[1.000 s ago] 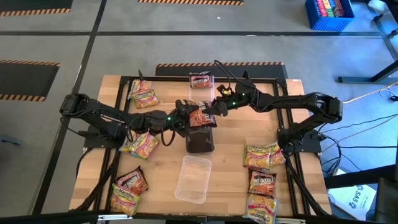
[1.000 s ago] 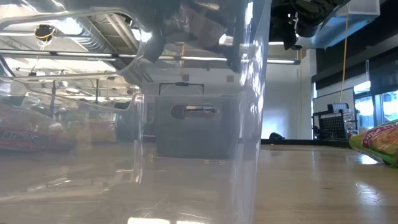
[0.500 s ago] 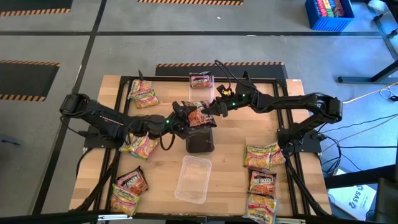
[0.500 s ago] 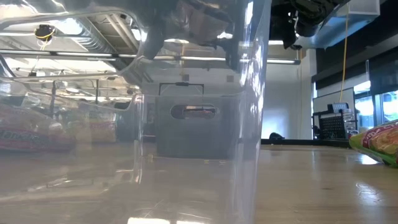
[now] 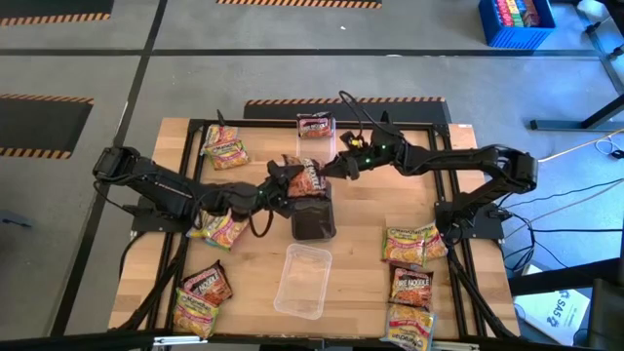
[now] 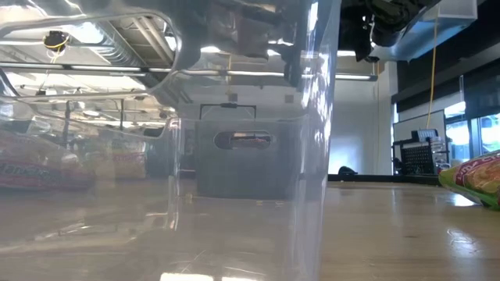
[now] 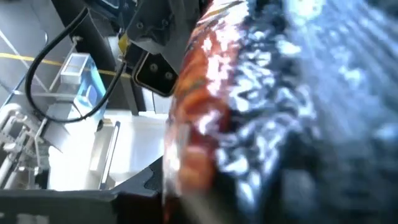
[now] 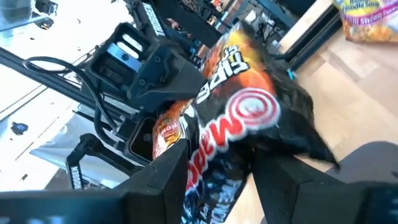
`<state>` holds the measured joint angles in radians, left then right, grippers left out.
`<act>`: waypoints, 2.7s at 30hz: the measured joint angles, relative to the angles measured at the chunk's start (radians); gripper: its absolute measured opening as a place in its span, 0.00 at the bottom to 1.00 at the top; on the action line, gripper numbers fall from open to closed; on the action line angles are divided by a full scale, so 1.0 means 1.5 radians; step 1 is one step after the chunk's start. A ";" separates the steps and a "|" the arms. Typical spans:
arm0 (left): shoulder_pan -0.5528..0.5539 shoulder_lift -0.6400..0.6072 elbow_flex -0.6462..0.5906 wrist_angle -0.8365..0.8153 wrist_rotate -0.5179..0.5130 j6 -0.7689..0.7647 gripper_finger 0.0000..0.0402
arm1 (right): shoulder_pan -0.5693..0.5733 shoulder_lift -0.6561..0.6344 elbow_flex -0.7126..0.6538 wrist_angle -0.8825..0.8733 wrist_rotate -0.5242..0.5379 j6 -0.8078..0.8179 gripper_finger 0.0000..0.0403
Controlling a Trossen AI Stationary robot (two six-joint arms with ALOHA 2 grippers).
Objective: Sort Maruchan noodles
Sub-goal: Put the middle top black noodle pack into the top transparent bin
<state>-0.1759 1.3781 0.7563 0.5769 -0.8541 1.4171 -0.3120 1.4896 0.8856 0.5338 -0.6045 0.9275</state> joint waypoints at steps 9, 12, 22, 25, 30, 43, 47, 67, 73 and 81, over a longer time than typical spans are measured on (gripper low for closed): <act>0.028 0.005 -0.001 -0.001 0.018 -0.002 0.42 | 0.007 0.000 0.000 -0.002 0.020 -0.010 0.54; 0.030 0.005 -0.001 -0.001 0.026 -0.018 0.42 | 0.008 0.000 0.000 -0.001 0.024 -0.010 0.57; 0.041 0.005 -0.001 0.006 0.040 -0.032 0.42 | 0.016 0.000 0.000 -0.005 0.052 -0.007 0.60; 0.050 0.005 -0.001 0.012 0.048 -0.052 0.42 | 0.022 0.000 0.000 -0.002 0.074 -0.007 0.59; 0.056 0.005 -0.001 0.013 0.058 -0.071 0.42 | 0.026 0.001 0.000 0.001 0.108 -0.010 0.59; 0.059 0.005 -0.001 0.018 0.035 -0.124 0.42 | 0.025 0.001 0.000 0.028 0.104 -0.010 0.59; 0.060 0.005 -0.001 0.021 0.068 -0.137 0.42 | 0.025 0.001 -0.001 0.028 0.097 -0.010 0.59; 0.056 0.011 -0.001 0.017 0.034 -0.115 0.43 | 0.029 0.034 -0.001 0.074 0.124 -0.042 0.29; 0.056 0.011 -0.001 0.016 0.032 -0.117 0.42 | 0.029 0.034 -0.001 0.074 0.124 -0.043 0.31; 0.056 0.011 -0.001 0.013 0.034 -0.140 0.43 | 0.029 0.034 -0.001 0.075 0.124 -0.043 0.31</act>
<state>-0.0921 1.3951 0.7551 0.5964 -0.8028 1.2077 -0.2687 1.5398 0.8841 0.6456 -0.4187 0.8636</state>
